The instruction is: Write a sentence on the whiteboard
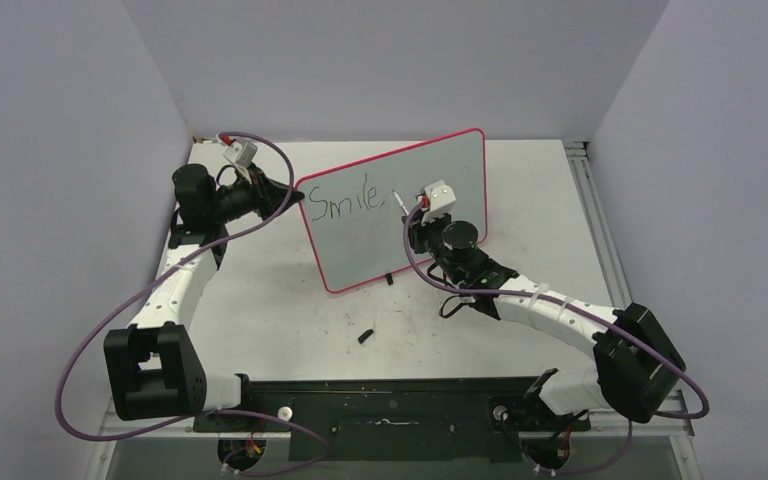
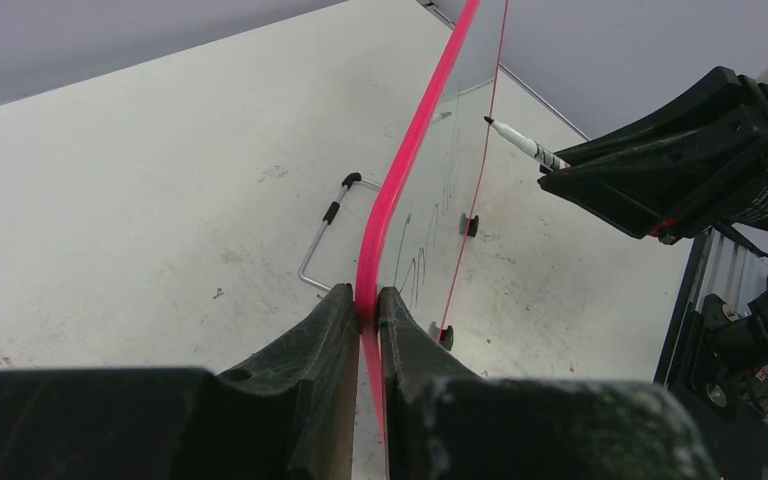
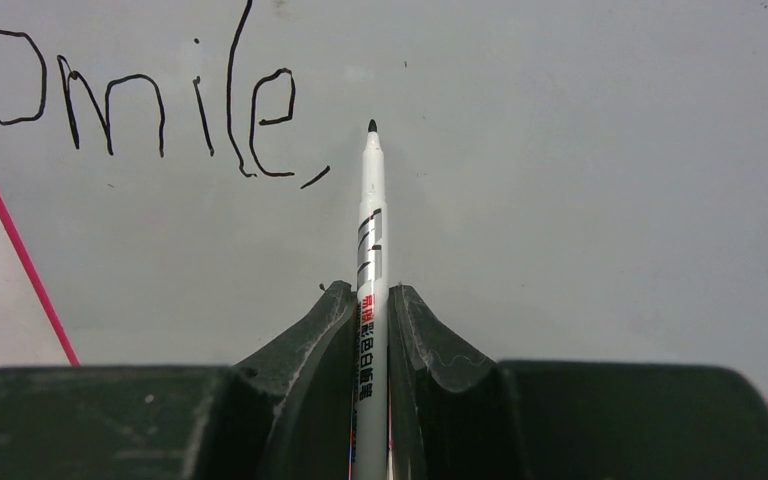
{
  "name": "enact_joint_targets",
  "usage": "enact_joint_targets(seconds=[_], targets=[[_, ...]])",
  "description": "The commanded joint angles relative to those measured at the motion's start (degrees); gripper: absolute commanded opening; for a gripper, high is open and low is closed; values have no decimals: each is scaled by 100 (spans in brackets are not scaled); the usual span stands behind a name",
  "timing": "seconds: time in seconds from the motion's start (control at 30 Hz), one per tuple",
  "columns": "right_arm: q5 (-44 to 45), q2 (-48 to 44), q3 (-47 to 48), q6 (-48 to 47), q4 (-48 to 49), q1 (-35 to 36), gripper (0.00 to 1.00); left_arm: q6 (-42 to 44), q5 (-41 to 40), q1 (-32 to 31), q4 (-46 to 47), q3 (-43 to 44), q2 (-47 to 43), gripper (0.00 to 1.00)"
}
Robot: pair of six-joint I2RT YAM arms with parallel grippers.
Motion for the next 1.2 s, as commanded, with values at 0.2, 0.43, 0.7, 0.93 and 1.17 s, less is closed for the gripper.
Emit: enact_joint_targets(seconds=[0.2, 0.43, 0.7, 0.93, 1.17], targets=[[148, 301, 246, -30, 420, -21, 5, 141, 37, 24, -27, 12, -140, 0], [109, 448, 357, -101, 376, -20, 5, 141, 50, 20, -27, 17, -144, 0], [19, 479, 280, -74, 249, 105, 5, 141, 54, 24, -18, 26, -145, 0], [265, 433, 69, -26, 154, 259, 5, 132, 59, 23, -10, 17, -155, 0], [685, 329, -6, 84, 77, 259, 5, 123, 68, 22, -1, 9, -159, 0]])
